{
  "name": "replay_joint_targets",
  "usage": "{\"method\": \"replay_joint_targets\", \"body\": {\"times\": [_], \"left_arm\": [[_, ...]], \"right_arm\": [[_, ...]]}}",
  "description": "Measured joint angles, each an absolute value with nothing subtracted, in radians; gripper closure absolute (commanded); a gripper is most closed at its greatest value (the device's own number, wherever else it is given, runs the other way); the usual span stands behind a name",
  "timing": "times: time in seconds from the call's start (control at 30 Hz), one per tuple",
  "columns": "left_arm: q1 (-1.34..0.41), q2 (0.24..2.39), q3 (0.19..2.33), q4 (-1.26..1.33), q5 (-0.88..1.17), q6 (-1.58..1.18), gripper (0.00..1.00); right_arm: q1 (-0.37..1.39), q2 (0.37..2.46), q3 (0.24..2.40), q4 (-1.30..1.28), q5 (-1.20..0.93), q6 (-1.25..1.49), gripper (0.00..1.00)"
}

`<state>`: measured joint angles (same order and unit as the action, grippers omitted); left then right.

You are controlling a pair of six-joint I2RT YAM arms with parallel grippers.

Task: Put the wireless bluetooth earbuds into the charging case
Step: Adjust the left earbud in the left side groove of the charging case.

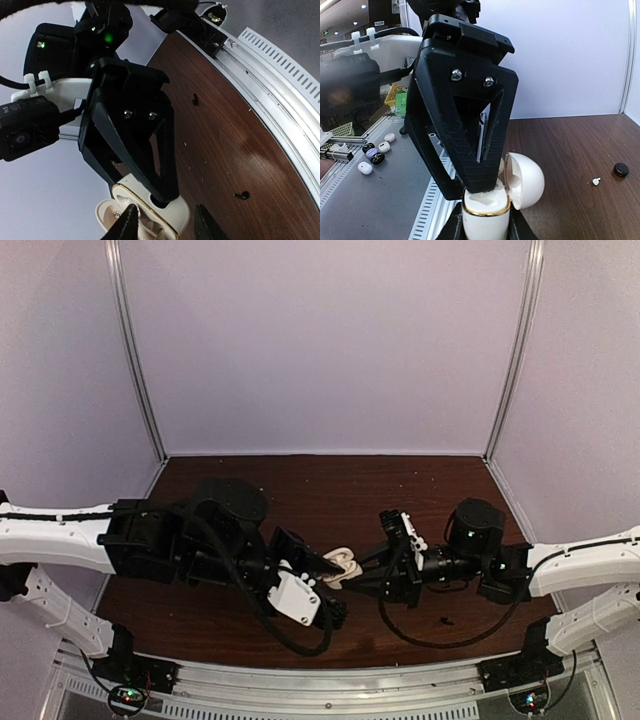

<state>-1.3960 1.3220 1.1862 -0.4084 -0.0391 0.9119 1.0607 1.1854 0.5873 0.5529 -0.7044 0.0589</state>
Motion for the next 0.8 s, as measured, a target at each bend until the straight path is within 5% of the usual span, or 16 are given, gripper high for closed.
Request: {"method": "replay_joint_targets", "body": {"times": [0.33,0.8], "left_arm": [[-1.390,1.213,1.138,-0.277,0.027,0.820,0.61],[-1.162,1.106,0.941,0.078,0.049,0.112,0.76]], "right_arm": [[1.054,1.166,0.489,0.687,-0.635,0.096,1.00],[1.047,1.098,0.456,0.871,-0.540,0.077,1.00]]}}
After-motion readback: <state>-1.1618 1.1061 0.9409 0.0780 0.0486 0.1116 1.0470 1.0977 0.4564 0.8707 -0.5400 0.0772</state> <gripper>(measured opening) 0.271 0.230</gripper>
